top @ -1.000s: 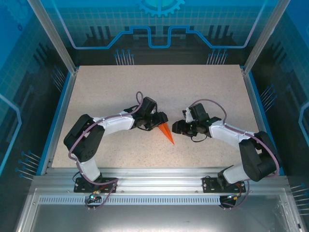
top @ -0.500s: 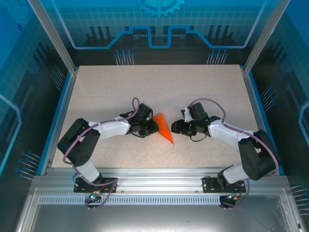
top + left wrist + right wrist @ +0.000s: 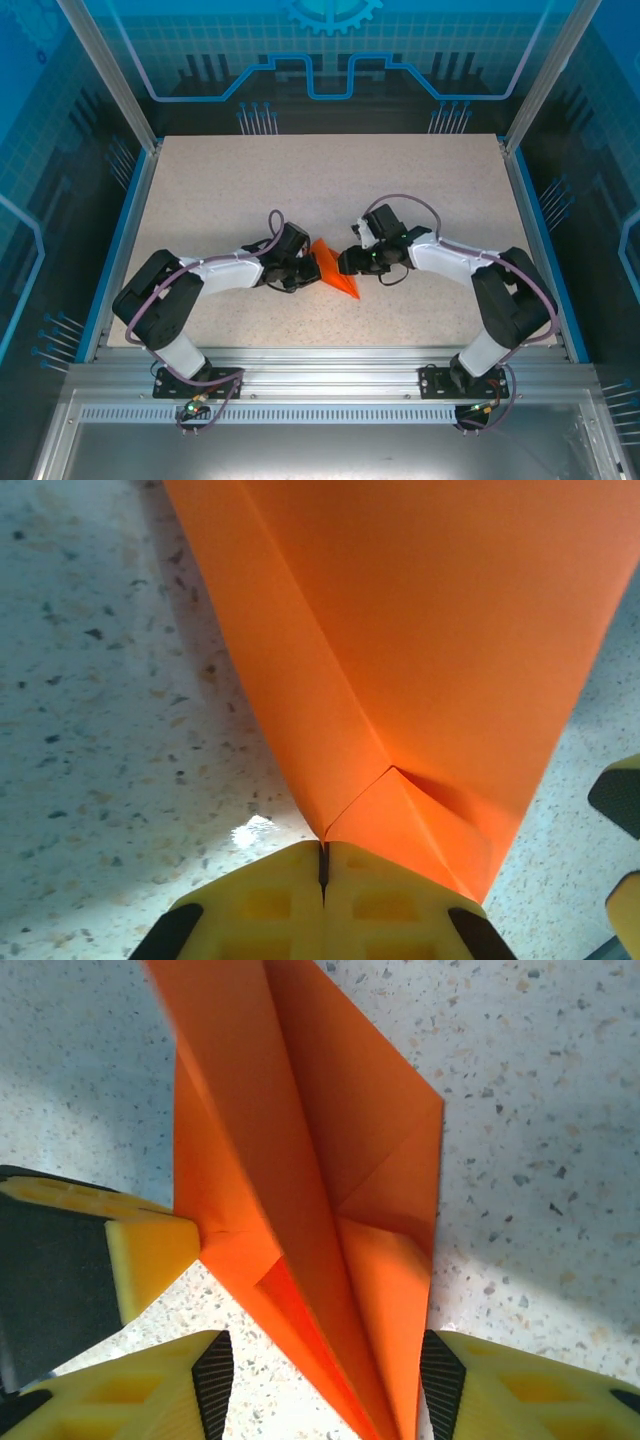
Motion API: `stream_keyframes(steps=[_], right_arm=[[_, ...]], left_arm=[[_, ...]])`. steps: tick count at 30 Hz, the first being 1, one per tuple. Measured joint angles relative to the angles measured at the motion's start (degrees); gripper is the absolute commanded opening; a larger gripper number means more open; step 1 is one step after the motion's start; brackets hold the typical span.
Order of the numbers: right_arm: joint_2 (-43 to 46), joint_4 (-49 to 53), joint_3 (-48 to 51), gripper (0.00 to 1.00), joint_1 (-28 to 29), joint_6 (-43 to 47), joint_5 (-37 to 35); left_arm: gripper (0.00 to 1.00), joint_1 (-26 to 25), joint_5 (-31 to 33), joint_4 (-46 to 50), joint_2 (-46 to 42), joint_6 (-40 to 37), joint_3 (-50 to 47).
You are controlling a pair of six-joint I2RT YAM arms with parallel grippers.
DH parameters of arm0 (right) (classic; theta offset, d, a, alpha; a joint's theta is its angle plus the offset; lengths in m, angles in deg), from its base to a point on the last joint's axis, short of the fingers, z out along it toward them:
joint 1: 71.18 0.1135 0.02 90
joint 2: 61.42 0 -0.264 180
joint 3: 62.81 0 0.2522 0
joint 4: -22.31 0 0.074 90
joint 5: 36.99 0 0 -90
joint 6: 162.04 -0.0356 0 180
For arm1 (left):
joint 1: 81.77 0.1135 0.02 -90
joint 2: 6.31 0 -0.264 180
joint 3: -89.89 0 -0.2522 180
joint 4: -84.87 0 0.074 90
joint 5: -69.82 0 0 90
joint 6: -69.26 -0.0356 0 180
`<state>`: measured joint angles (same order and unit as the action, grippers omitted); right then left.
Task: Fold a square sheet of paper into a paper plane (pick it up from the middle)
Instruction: Turn over a paper plane at the center of the table, then move the paper plane to the center of the table.
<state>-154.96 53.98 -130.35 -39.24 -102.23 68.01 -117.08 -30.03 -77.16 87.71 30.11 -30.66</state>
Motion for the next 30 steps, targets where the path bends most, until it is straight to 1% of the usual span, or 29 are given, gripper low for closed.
stream_keyframes(steps=[4, 9, 20, 22, 30], right_arm=[[-2.89, 1.44, -2.56, 0.57, 1.09, 1.44, -1.42], [-5.44, 2.21, -3.98, 0.58, 1.42, 2.36, -1.22], [-6.34, 1.97, -3.96, 0.55, 1.99, 3.30, 3.48], [-6.32, 2.05, -3.96, 0.57, 2.38, 3.52, 3.56], [-4.87, 3.98, -3.67, 0.62, 2.95, 4.13, -4.17]], left_arm=[[0.02, 0.33, -0.02, -0.22, -0.02, -0.20, -0.46], [0.02, 0.37, -0.02, -0.24, -0.20, -0.35, -0.46], [0.02, 0.70, -0.02, -0.24, -0.39, -0.42, -0.46], [0.02, 0.70, -0.02, -0.24, -0.39, -0.42, -0.46], [0.02, 0.70, -0.04, -0.24, -0.39, -0.44, -0.46]])
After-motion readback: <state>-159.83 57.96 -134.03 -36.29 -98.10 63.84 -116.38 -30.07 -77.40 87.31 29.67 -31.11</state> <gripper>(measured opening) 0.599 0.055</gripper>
